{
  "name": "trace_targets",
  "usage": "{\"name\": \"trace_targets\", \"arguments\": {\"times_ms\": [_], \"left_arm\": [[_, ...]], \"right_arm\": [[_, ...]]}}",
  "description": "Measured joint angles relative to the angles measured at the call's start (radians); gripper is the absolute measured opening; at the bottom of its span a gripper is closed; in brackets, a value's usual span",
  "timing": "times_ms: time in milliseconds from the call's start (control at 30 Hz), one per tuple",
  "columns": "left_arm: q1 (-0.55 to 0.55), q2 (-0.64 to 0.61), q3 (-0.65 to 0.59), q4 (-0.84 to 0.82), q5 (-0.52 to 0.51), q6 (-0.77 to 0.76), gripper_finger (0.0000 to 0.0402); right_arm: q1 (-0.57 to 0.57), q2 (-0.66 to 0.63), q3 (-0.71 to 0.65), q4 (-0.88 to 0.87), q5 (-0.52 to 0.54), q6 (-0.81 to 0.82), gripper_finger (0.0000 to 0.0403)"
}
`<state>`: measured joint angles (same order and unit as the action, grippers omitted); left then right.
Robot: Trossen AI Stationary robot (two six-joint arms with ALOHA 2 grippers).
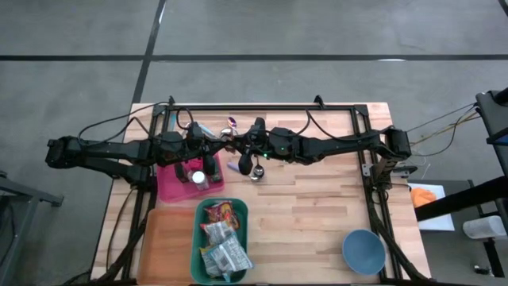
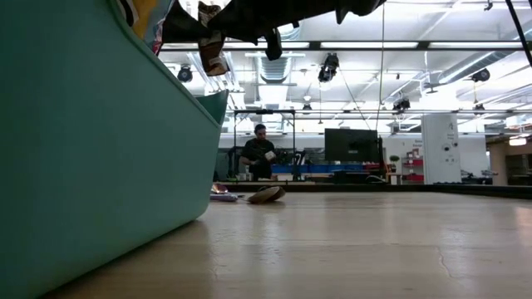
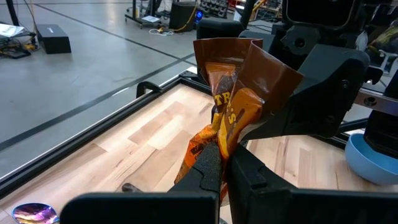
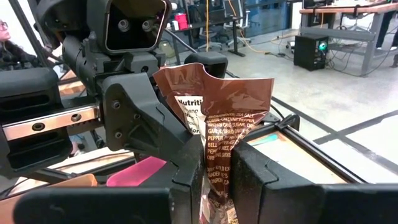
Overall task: Pick & Place Food Item
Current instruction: Put the orange seasoning pack into the pink bin
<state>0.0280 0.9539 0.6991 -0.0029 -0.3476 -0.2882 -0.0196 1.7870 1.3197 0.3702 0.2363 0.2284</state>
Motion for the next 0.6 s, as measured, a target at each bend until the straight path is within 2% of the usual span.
{"name": "trace_targets", "arguments": {"times_ms": [600], "left_arm": [[0.000,0.000,0.000,0.001,0.001,0.000,0.0000]], "right_arm": [[0.000,0.000,0.000,0.012,0.001,0.020,0.0063]]}}
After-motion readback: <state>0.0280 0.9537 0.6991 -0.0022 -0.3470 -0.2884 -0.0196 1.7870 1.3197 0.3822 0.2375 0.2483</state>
